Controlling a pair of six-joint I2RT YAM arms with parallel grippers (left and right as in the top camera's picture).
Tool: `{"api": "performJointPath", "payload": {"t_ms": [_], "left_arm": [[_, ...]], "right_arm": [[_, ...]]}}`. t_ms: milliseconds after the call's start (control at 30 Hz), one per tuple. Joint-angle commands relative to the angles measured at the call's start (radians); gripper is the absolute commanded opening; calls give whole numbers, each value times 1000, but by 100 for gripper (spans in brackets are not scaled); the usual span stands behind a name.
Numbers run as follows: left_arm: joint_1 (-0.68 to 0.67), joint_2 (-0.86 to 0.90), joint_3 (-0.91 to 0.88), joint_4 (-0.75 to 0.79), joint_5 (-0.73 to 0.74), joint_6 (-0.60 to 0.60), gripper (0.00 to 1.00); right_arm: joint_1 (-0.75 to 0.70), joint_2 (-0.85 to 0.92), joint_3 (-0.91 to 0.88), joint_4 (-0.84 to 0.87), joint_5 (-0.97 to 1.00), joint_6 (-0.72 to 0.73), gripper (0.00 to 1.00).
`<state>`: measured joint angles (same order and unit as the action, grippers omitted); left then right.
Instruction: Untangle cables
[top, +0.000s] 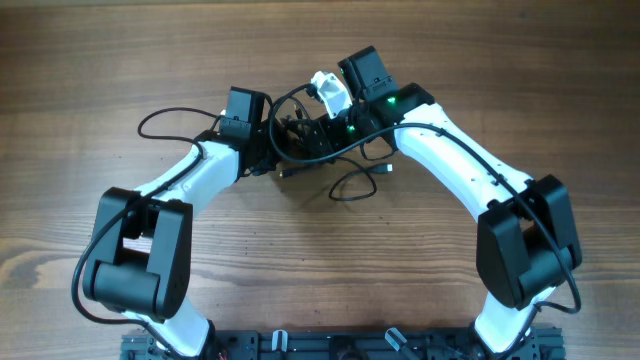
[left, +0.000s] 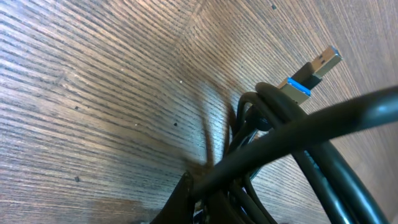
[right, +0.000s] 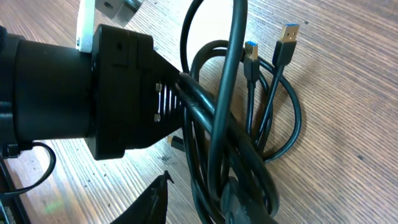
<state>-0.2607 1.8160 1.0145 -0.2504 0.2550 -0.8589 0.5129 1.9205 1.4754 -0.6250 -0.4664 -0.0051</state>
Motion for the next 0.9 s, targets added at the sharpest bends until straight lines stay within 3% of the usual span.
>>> {"api": "performJointPath", "payload": {"t_ms": [0, 100, 267, 333, 500, 867], "left_arm": [[3, 13, -1, -8, -10, 6, 4], [2, 13, -1, -8, -10, 6, 4], [3, 13, -1, -8, -10, 6, 4], [3, 13, -1, -8, -10, 6, 4], [3, 13, -1, -8, -10, 6, 4], [3, 13, -1, -17, -11, 6, 4]], "right_arm": [[6, 13, 13, 5, 13, 42, 30], [8, 23, 7, 28, 98, 198, 32], [23, 87, 4, 72, 142, 333, 30], [23, 98, 4, 72, 142, 349, 19], [15, 85, 18, 75, 142, 349, 6], [-105, -347, 45, 34, 100, 372, 4]]}}
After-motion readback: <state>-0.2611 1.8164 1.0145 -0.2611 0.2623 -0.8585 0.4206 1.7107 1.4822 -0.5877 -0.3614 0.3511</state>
